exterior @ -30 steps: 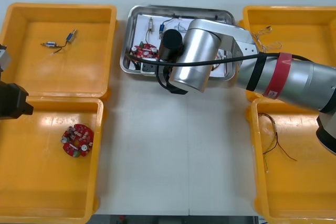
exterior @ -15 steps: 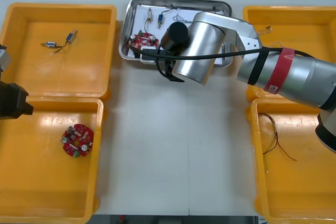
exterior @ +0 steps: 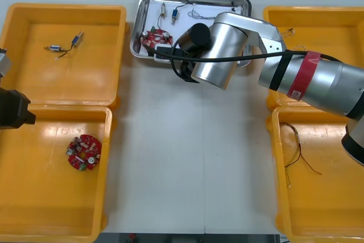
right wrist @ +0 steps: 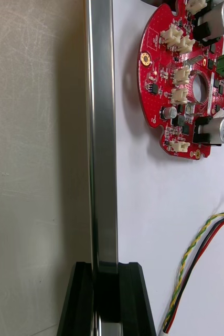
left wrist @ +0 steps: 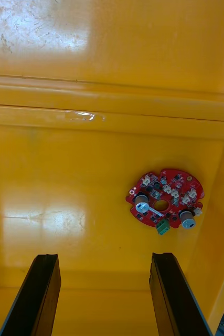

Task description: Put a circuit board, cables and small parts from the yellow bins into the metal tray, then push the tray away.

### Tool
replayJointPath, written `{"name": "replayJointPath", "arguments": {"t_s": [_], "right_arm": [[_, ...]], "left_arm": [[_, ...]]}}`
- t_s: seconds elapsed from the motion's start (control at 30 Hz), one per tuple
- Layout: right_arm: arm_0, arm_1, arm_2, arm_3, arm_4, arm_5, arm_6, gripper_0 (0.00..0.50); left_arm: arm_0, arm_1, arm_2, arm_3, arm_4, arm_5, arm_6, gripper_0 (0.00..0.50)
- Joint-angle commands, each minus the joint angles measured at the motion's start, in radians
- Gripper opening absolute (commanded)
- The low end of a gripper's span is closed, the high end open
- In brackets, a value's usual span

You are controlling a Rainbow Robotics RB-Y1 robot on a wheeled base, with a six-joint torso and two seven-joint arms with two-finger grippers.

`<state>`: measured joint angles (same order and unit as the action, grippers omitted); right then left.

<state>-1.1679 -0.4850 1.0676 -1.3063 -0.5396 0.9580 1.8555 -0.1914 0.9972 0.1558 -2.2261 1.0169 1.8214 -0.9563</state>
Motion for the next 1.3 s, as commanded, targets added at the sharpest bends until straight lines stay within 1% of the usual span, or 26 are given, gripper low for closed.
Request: {"name": "replayJointPath", "arguments": {"t_s": [0.03,0.07,0.13,0.17,0.2,0.23,0.27,0.3,0.4,0.5,0.67,0.87,1.0,1.23,1.3], "right_arm": [[-0.059,0.02,-0.034,-0.005,0.009,-0.01,0.028,0.0],[-0.059,0.02,-0.034,-0.005,0.01,-0.012,0.03,0.0],[-0.059,0.02,-0.034,-0.005,0.01,-0.012,0.03,0.228],[-0.059,0.02,-0.034,-0.005,0.01,-0.012,0.03,0.289],[-0.059,0.02,-0.034,-0.005,0.01,-0.01,0.031,0.377],[-0.059,0.02,-0.034,-0.005,0.01,-0.01,0.031,0.449],[-0.059,0.02,-0.034,-0.005,0.01,-0.01,0.031,0.482],[-0.059,0.02,-0.034,-0.005,0.01,-0.012,0.031,0.5],[-0.059,0.02,-0.034,-0.007,0.003,-0.01,0.033,0.5],[-0.059,0.02,-0.034,-0.01,-0.045,0.004,0.031,0.5],[-0.059,0.014,-0.034,-0.067,-0.08,0.079,0.021,0.5],[-0.058,0.005,-0.054,-0.191,-0.083,0.266,-0.004,0.5],[-0.053,0.005,-0.077,-0.255,-0.082,0.366,-0.018,0.5],[0.036,0.005,-0.189,-0.441,-0.072,0.57,-0.052,0.5],[0.065,0.005,-0.221,-0.516,-0.062,0.665,-0.079,0.5]], "left_arm": [[0.018,0.046,0.031,-0.027,-0.009,0.004,-0.071,0.5],[0.018,0.046,0.031,-0.027,-0.009,0.004,-0.071,0.5],[0.018,0.046,0.031,-0.027,-0.009,0.004,-0.071,0.5],[0.018,0.046,0.031,-0.027,-0.009,0.004,-0.071,0.5],[0.018,0.046,0.031,-0.027,-0.009,0.004,-0.071,0.5],[0.018,0.046,0.031,-0.027,-0.009,0.004,-0.071,0.5],[0.018,0.046,0.031,-0.027,-0.009,0.004,-0.071,0.5],[0.018,0.046,0.031,-0.027,-0.009,0.004,-0.071,0.5],[0.018,0.046,0.031,-0.027,-0.009,0.004,-0.071,0.5],[0.018,0.046,0.031,-0.027,-0.009,0.004,-0.071,0.5],[0.018,0.046,0.031,-0.027,-0.009,0.004,-0.071,0.5],[0.018,0.046,0.031,-0.027,-0.009,0.004,-0.071,0.5],[0.018,0.046,0.031,-0.027,-0.009,0.004,-0.071,0.5],[0.018,0.046,0.031,-0.027,-0.009,0.004,-0.071,0.5],[0.018,0.046,0.031,-0.027,-0.009,0.004,-0.071,0.5]]}}
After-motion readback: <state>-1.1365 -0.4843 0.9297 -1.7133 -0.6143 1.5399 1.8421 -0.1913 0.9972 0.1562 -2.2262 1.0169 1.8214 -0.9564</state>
